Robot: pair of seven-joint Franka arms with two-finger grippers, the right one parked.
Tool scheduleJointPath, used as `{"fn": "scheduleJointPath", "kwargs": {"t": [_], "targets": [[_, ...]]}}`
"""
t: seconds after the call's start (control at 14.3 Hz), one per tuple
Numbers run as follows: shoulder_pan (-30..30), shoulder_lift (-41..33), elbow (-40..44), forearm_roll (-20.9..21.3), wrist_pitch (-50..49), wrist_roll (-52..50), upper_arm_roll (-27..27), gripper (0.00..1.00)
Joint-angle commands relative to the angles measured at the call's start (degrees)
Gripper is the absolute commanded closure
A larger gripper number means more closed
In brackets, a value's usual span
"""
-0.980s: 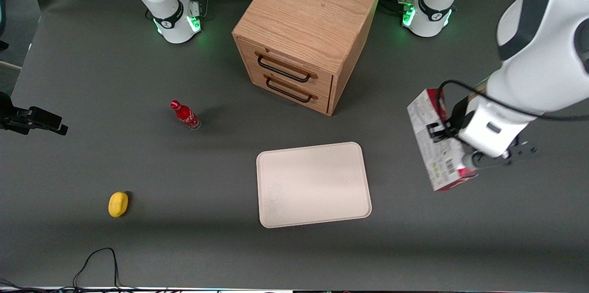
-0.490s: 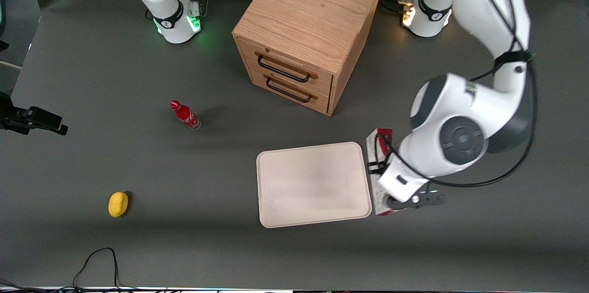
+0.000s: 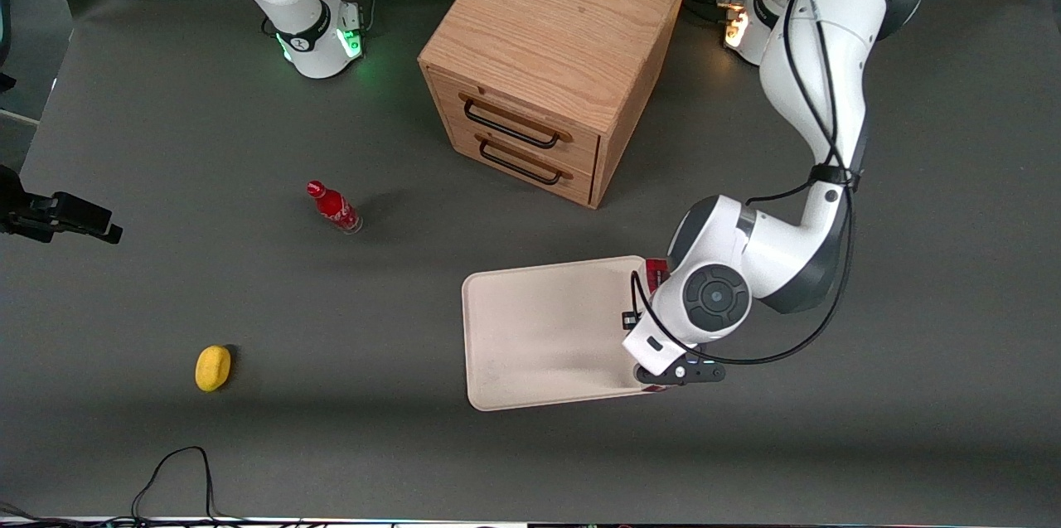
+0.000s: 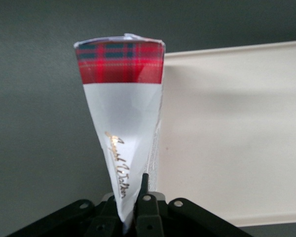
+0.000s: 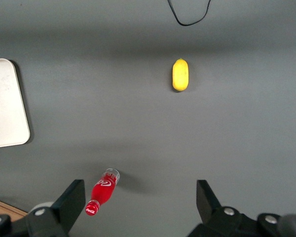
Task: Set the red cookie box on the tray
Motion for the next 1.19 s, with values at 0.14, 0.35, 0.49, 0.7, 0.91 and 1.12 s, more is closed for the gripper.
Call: {"fn": "scheduleJointPath", "kwargs": {"t": [0.14, 0.35, 0.49, 0.7, 0.91, 1.12], "targets": [[-1.00, -1.71, -4.22, 1.20, 0.91, -5.29, -0.57, 1.00], [-1.09, -1.10, -4.75, 1.20, 1.44, -6.44, -0.92, 1.00], [-1.35, -0.92, -5.71, 1.38, 2.31, -7.32, -0.92, 1.00], [-1.26, -0.92, -5.72, 1.90, 3.45, -7.23, -0.92, 0.18], [-1.09, -1.71, -5.63, 3.57, 5.66, -7.41, -1.01, 0.00], [0.05, -5.21, -5.45, 3.31, 3.91, -6.62, -0.92, 0.00]]}}
